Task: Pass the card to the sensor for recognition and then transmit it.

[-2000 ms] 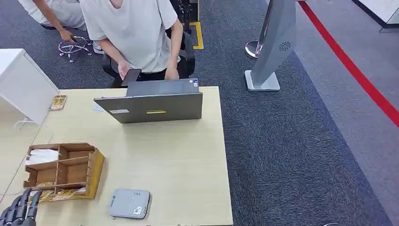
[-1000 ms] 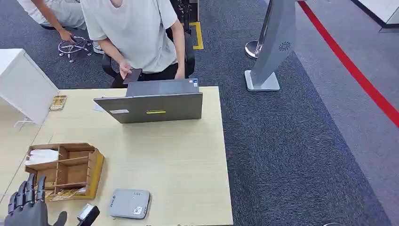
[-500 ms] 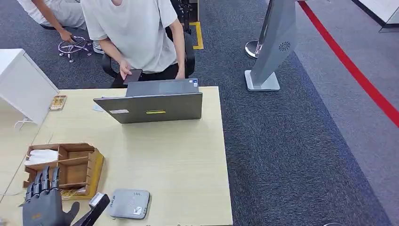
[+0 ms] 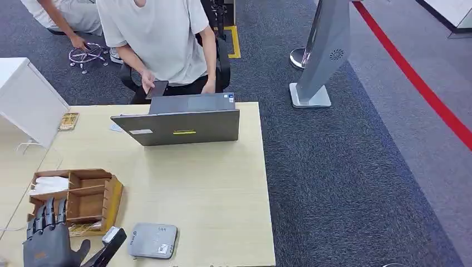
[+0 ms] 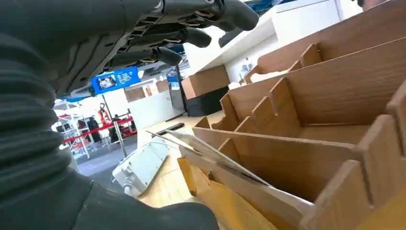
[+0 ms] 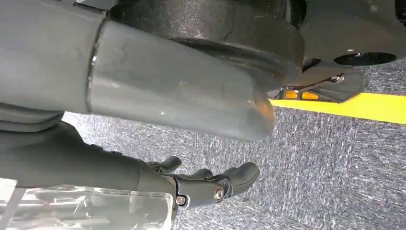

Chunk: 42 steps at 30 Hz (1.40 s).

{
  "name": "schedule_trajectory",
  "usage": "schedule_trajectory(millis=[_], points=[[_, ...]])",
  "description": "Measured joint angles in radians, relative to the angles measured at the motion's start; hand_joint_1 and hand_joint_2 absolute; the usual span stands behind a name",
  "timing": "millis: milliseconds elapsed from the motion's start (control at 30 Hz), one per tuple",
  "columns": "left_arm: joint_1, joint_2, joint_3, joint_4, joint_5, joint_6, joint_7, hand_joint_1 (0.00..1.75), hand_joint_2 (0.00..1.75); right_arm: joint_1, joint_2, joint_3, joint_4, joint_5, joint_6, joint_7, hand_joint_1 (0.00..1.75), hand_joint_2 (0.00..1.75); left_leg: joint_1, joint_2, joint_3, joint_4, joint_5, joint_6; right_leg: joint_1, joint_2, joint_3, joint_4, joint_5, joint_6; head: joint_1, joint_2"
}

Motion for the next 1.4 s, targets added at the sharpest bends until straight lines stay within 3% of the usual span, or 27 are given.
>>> schedule_trajectory(millis=[633, 1400], points=[[0.000, -0.002, 0.063, 0.006, 0.000, -0.002, -0.020, 0.00, 1.75, 0.000, 0.001, 0.001, 0.000, 0.005, -0.001, 0.002, 0.00, 0.00, 0.000, 0.000, 0.000, 0.000, 0.000, 0.000, 0.000, 0.000, 0.000, 0.000, 0.000, 0.000, 0.000, 0.000], [-0.012, 0.000, 0.067, 0.027, 0.000, -0.011, 0.002, 0.00, 1.75, -0.001, 0.001, 0.002, 0.000, 0.016, -0.002, 0.005, 0.00, 0.00, 0.000, 0.000, 0.000, 0.000, 0.000, 0.000, 0.000, 0.000, 0.000, 0.000, 0.000, 0.000, 0.000, 0.000]])
